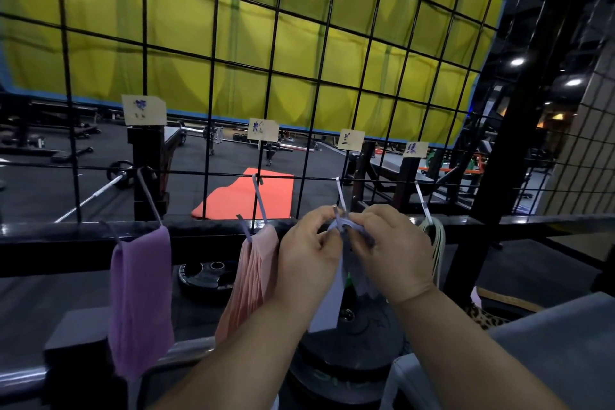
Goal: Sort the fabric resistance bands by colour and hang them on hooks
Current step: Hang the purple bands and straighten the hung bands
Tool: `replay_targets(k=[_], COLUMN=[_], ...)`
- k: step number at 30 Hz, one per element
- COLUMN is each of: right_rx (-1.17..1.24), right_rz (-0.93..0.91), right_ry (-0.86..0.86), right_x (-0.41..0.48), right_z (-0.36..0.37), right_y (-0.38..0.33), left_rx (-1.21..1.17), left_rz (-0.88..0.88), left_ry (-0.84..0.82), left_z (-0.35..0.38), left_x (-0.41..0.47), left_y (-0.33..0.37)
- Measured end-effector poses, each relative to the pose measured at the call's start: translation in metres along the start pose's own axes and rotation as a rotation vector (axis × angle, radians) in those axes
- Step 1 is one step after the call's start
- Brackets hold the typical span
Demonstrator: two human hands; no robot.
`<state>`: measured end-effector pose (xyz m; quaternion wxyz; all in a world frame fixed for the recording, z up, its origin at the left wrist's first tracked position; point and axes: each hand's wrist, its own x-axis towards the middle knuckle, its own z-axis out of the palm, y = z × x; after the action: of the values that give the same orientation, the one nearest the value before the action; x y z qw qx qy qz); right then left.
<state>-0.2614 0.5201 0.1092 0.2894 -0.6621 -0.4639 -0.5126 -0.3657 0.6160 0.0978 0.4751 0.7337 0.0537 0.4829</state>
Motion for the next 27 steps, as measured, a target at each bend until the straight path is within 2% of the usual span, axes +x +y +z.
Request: replay_targets(k=[4,7,14,20,23,27], right_rx=[0.126,0.182,0.272,0.314,0.366,0.351], right_rz=[0.066,0.149,0.332,0.409,0.456,0.414], right_ry=[-0.043,-0.106,-0.122,-0.141,-0.095,-0.123], right_x=[-0.005,-0.009,-0.014,-0.016,-0.013,-0.016], right_z=[-0.002,-0.007,-0.012,-0.015,-0.015,-0.015], right_y=[0.002,0.001,-0.003,-0.008,-0.010,-0.010], left_rx=[0.034,0.053,0.082,0.072,0.053,0.008], left_rz=[-0.034,0.003,0.008,-0.035,-0.038,-0.070], left_ry=[0.040,0.087,0.132,0.165,0.178,0.157], left_z=[0.005,0.008,0.013,0.020,0.024,0.023], left_x=[0.000,-0.003,-0.008,-0.011,-0.016,-0.017], left_y=[-0.005,0.000,0.004,0.005,0.005,0.003])
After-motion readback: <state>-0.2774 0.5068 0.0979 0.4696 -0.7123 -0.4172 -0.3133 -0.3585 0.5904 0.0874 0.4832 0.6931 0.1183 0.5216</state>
